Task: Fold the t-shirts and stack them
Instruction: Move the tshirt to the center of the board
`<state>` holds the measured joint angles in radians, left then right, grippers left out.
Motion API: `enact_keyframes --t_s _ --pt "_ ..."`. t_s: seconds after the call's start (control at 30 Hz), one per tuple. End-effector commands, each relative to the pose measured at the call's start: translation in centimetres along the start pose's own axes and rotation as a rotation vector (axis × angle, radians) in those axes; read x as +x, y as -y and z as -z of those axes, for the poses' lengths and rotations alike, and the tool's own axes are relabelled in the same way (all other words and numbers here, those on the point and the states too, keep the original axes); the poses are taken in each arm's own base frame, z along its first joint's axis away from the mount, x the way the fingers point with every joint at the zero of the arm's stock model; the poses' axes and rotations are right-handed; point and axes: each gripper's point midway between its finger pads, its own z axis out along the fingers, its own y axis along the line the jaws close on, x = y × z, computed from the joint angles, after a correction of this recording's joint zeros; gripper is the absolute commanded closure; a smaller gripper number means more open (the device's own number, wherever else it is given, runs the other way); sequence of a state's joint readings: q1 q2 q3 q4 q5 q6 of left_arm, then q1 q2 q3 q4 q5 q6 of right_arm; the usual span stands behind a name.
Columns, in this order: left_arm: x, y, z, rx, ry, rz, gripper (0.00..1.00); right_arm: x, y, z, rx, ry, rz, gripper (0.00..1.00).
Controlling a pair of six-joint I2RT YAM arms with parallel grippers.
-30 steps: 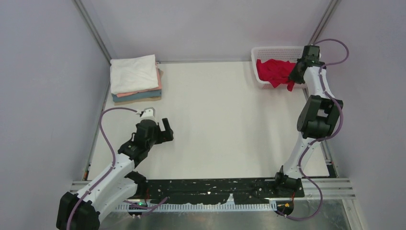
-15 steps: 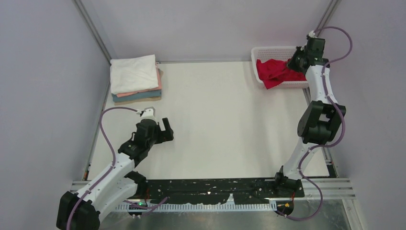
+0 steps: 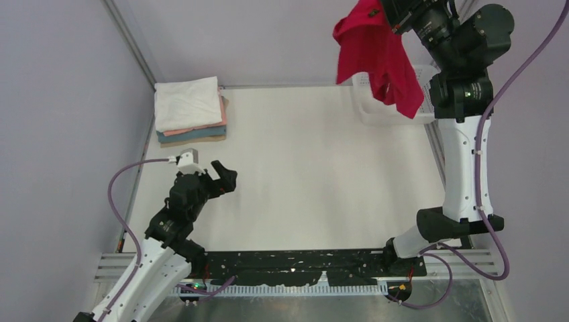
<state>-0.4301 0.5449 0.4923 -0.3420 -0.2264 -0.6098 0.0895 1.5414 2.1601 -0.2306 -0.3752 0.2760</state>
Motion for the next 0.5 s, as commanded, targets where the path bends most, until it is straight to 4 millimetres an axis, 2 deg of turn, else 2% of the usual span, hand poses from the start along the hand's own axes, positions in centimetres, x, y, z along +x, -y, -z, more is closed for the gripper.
enact_keyframes --t_s 0.0,0.1,0.23,0.27,0.3,0.33,0.37,0.4,0.43,0.47 --pt "-0.7 0.2 1.4 0.027 0.05 0.082 0.0 -5.8 -8.1 0.9 -0.272 0.118 -0.043 0.95" --pt "-0.5 -0.5 2.1 0.012 0.071 0.097 0.0 -6.5 -12.8 1.7 -0.436 0.119 -0.104 0.95" --pt "-0.5 -2.0 3.2 -0.044 0.088 0.107 0.0 -6.0 -16.0 2.8 -0.542 0.107 -0.154 0.95" --pt "-0.5 -2.4 3.5 -0.062 0.091 0.112 0.0 -4.9 -16.0 2.5 -0.548 0.083 -0.164 0.95" --pt "-0.5 -3.0 3.7 -0.091 0.099 0.127 0.0 -4.7 -16.5 3.1 -0.566 0.073 -0.165 0.95" --pt "-0.4 -3.6 4.1 -0.124 0.101 0.154 0.0 -2.6 -16.1 2.7 -0.558 0.028 -0.173 0.95" --pt "-0.3 -4.3 4.3 -0.16 0.101 0.17 0.0 -2.8 -16.2 3.8 -0.558 0.028 -0.159 0.94" --pt "-0.1 -4.8 4.6 -0.187 0.097 0.173 0.0 0.8 -14.7 2.9 -0.497 -0.03 -0.157 0.95" --pt "-0.3 -5.1 4.9 -0.203 0.1 0.174 0.0 0.1 -14.5 4.2 -0.468 -0.002 -0.134 0.95" --pt "-0.2 -5.4 5.0 -0.219 0.098 0.175 0.0 5.0 -12.2 3.5 -0.369 -0.076 -0.143 0.95"
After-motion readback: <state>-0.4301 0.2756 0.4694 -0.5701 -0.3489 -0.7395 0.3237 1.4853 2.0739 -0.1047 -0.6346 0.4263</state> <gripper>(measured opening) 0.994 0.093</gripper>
